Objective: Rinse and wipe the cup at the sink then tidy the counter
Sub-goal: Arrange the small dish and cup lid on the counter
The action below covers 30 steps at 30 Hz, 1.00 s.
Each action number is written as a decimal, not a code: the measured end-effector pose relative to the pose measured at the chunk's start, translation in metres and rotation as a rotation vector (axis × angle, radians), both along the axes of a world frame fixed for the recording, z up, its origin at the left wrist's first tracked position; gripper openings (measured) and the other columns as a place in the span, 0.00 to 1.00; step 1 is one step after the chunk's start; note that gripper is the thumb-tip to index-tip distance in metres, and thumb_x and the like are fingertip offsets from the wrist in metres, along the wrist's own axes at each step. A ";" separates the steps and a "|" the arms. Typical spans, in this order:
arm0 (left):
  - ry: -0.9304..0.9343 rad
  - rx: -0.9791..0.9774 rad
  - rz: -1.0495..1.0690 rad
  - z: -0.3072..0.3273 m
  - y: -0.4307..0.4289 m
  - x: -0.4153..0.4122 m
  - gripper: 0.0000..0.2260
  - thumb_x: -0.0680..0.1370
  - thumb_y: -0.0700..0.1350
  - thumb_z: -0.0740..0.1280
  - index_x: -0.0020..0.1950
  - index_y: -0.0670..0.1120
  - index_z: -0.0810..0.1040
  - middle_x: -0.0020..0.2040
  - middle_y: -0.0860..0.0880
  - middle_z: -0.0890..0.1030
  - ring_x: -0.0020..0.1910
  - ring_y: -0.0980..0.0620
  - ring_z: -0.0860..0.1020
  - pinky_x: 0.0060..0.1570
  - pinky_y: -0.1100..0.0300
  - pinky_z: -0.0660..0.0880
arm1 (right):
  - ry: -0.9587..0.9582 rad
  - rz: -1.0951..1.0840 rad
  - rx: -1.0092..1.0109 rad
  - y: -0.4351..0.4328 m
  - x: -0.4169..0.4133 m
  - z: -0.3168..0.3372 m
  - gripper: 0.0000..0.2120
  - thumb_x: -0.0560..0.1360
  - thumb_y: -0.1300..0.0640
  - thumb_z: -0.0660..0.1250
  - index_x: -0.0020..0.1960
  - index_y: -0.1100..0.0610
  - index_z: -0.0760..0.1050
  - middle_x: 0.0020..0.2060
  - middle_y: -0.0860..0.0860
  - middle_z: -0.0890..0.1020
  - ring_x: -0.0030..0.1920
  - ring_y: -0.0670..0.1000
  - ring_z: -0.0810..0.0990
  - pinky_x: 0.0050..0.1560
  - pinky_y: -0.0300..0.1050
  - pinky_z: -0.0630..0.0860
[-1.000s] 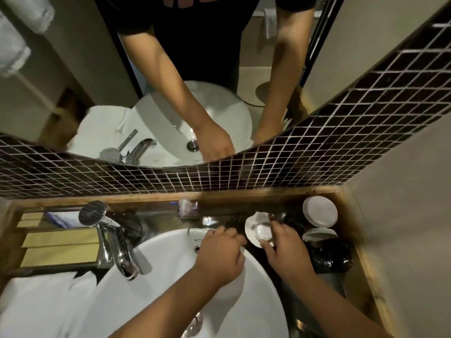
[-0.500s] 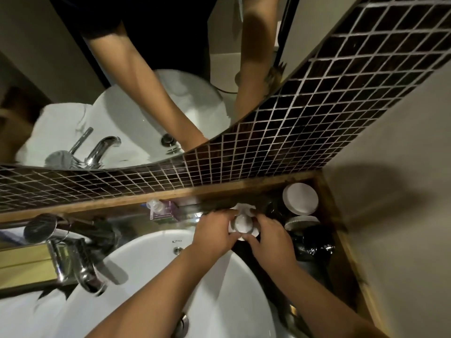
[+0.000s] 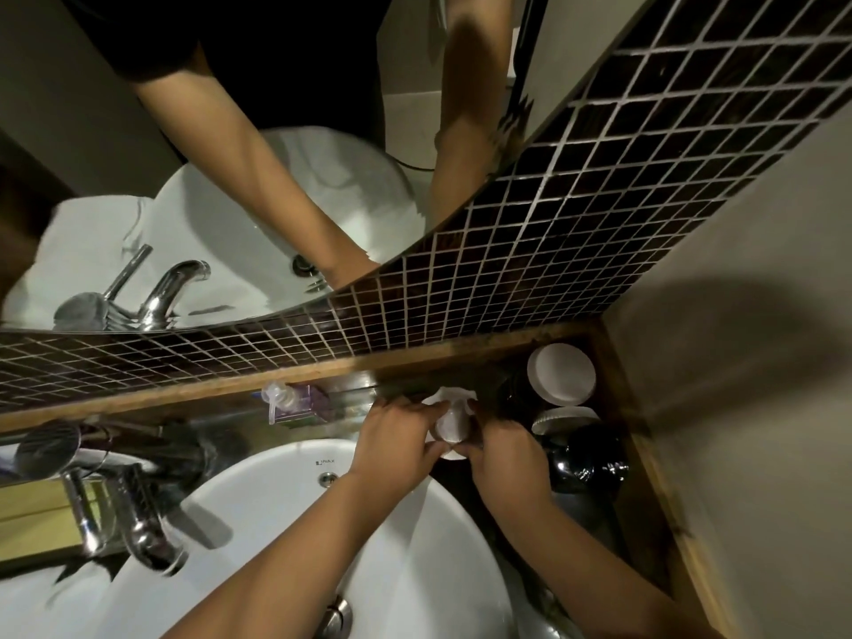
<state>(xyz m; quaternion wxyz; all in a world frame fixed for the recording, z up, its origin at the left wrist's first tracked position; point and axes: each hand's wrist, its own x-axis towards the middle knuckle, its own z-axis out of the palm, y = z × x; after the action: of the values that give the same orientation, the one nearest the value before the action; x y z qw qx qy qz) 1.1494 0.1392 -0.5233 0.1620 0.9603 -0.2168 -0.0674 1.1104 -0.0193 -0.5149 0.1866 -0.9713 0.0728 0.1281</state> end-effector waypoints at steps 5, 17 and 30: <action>-0.027 0.028 -0.003 0.004 0.004 0.000 0.20 0.73 0.61 0.67 0.64 0.59 0.75 0.50 0.55 0.84 0.53 0.50 0.78 0.55 0.52 0.65 | -0.016 0.002 0.066 -0.001 -0.001 0.001 0.22 0.77 0.46 0.70 0.68 0.51 0.72 0.53 0.51 0.84 0.55 0.52 0.82 0.55 0.46 0.79; -0.028 0.083 -0.005 0.009 0.002 0.004 0.13 0.72 0.59 0.69 0.54 0.58 0.79 0.45 0.55 0.84 0.50 0.51 0.79 0.56 0.55 0.60 | -0.035 0.070 0.027 -0.003 0.003 0.007 0.22 0.75 0.43 0.71 0.65 0.50 0.75 0.52 0.50 0.83 0.54 0.51 0.80 0.53 0.45 0.77; -0.077 0.166 -0.060 0.005 -0.001 0.005 0.12 0.63 0.53 0.77 0.44 0.53 0.82 0.33 0.52 0.81 0.39 0.49 0.79 0.53 0.54 0.61 | 0.019 0.135 -0.050 -0.001 0.002 0.000 0.19 0.79 0.48 0.66 0.68 0.52 0.72 0.55 0.53 0.81 0.56 0.54 0.79 0.56 0.46 0.76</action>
<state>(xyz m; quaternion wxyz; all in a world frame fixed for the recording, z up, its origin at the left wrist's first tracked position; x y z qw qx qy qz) 1.1548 0.1385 -0.5186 0.0714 0.9654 -0.2452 -0.0527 1.1123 -0.0200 -0.5150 0.1524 -0.9772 0.0118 0.1476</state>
